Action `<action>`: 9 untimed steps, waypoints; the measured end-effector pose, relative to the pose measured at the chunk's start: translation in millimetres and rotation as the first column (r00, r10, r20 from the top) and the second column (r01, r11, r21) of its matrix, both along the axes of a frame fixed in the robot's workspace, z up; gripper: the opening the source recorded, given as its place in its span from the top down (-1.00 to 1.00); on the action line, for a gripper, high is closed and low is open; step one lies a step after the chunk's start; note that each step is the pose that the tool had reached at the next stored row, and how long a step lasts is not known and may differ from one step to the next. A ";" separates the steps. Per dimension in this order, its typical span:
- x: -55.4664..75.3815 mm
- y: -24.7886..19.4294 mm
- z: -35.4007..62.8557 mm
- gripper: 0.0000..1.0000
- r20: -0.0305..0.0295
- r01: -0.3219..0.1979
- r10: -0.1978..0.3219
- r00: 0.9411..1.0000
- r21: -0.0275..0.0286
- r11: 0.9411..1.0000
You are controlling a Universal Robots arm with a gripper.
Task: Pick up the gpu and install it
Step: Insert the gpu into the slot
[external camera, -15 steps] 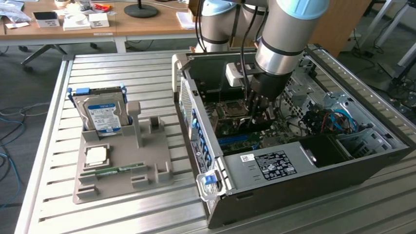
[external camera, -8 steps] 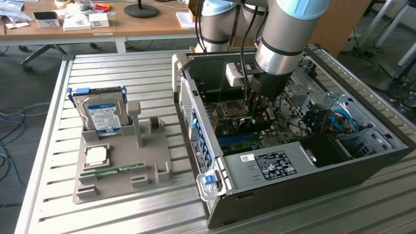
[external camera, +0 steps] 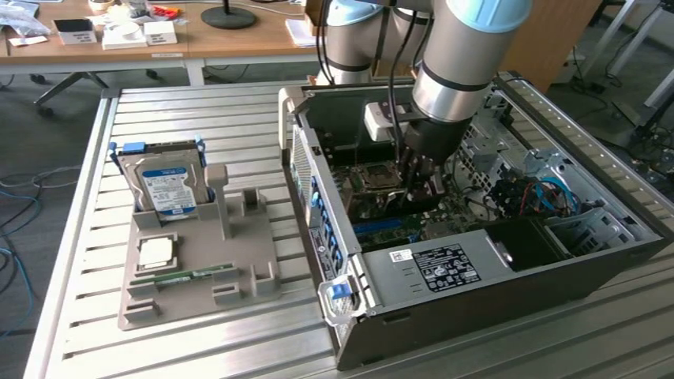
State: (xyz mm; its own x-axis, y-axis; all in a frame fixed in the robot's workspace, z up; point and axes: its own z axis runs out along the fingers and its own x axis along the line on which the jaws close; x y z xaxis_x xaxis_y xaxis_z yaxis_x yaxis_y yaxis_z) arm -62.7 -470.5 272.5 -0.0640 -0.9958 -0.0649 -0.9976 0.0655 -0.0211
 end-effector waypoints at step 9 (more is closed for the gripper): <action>-1.6 -0.3 -4.9 0.47 0.000 0.000 0.000 1.000 0.000 1.000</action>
State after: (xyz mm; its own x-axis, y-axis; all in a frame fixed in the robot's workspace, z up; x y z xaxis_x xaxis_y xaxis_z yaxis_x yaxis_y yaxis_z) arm -64.3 -470.8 267.6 -0.0641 -0.9958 -0.0648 -0.9976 0.0656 -0.0210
